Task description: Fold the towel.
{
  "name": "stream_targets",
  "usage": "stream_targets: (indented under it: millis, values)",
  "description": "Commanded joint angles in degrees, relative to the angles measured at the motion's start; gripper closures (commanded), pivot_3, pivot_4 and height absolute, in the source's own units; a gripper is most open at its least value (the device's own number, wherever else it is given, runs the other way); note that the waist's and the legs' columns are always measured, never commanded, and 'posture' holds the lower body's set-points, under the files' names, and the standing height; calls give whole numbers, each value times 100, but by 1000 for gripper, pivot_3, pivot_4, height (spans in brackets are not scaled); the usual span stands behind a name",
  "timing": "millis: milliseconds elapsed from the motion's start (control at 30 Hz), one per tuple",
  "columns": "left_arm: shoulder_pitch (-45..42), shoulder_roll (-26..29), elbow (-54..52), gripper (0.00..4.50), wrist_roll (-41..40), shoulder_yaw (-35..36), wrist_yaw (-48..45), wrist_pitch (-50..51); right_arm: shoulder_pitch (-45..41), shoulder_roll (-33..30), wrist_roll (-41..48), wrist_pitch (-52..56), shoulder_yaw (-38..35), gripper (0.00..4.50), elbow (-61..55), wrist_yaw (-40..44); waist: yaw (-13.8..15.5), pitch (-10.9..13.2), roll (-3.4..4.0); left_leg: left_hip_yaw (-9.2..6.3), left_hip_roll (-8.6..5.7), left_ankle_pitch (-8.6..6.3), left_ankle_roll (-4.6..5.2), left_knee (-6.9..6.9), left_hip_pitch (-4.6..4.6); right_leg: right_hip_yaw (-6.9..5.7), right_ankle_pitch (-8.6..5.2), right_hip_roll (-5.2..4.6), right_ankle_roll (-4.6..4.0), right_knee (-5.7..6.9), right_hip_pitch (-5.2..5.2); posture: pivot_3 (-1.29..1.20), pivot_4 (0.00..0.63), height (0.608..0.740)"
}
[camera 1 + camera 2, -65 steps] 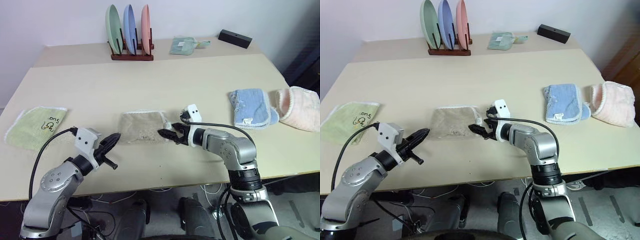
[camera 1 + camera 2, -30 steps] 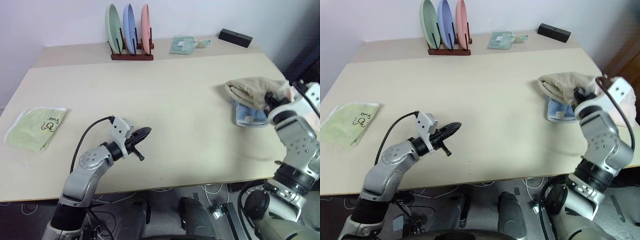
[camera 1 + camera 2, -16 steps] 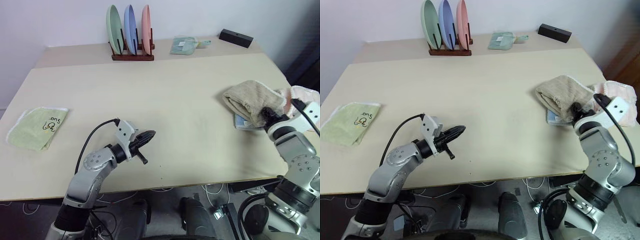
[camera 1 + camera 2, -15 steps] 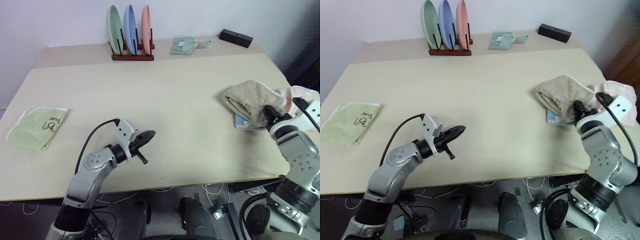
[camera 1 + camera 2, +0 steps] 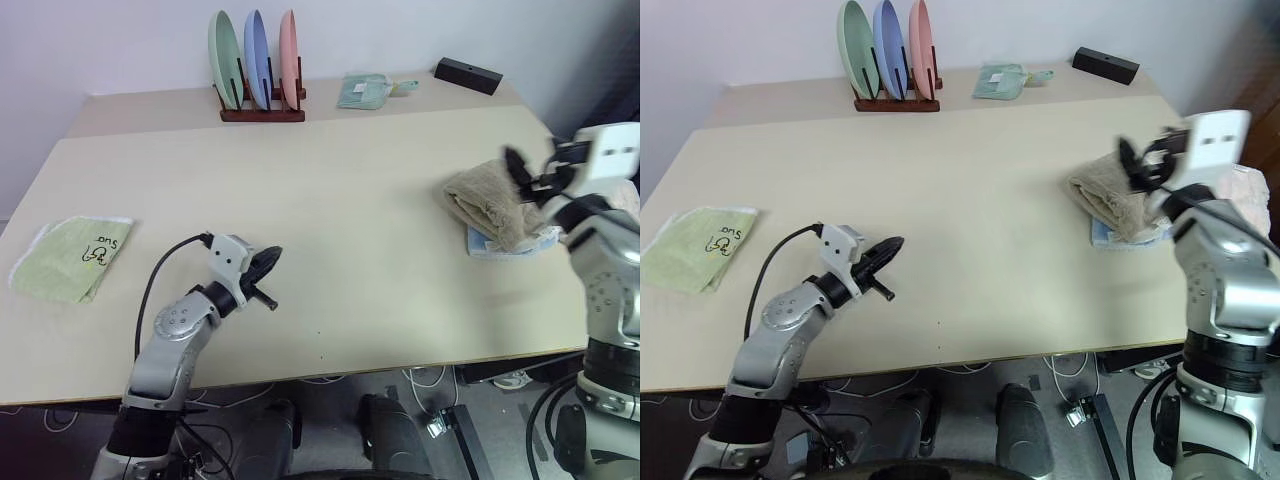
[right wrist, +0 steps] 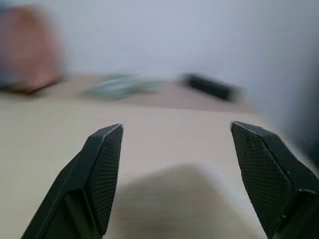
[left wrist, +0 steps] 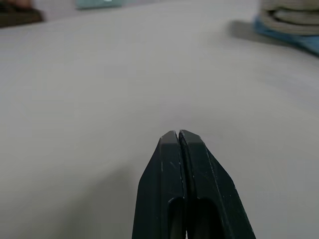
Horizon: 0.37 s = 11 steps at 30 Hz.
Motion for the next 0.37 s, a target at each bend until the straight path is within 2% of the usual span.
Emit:
stream_targets:
  millis: [33,167,367]
  values:
    - [250,120,-167,4500,181,339,214,-213,123,-102,180,-225,684,1020,-218,1121,6,1,1,0,0,-1,2,-1,0,0,0,0,0,-2,0,0,150,740]
    - [711,114,-569,4500,171,602,416,-192,93,-95,93,-366,1214,1020,81,1821,39,3,-2,-4,-4,-1,2,6,-6,0,1,-5,1,-7,1,0,150,740]
    - [1140,110,-1020,4500,222,699,567,-117,-152,-17,-190,-739,1607,1020,723,2420,38,4,-6,-5,-3,-2,0,6,-4,-2,1,-4,-1,-8,4,0,150,740]
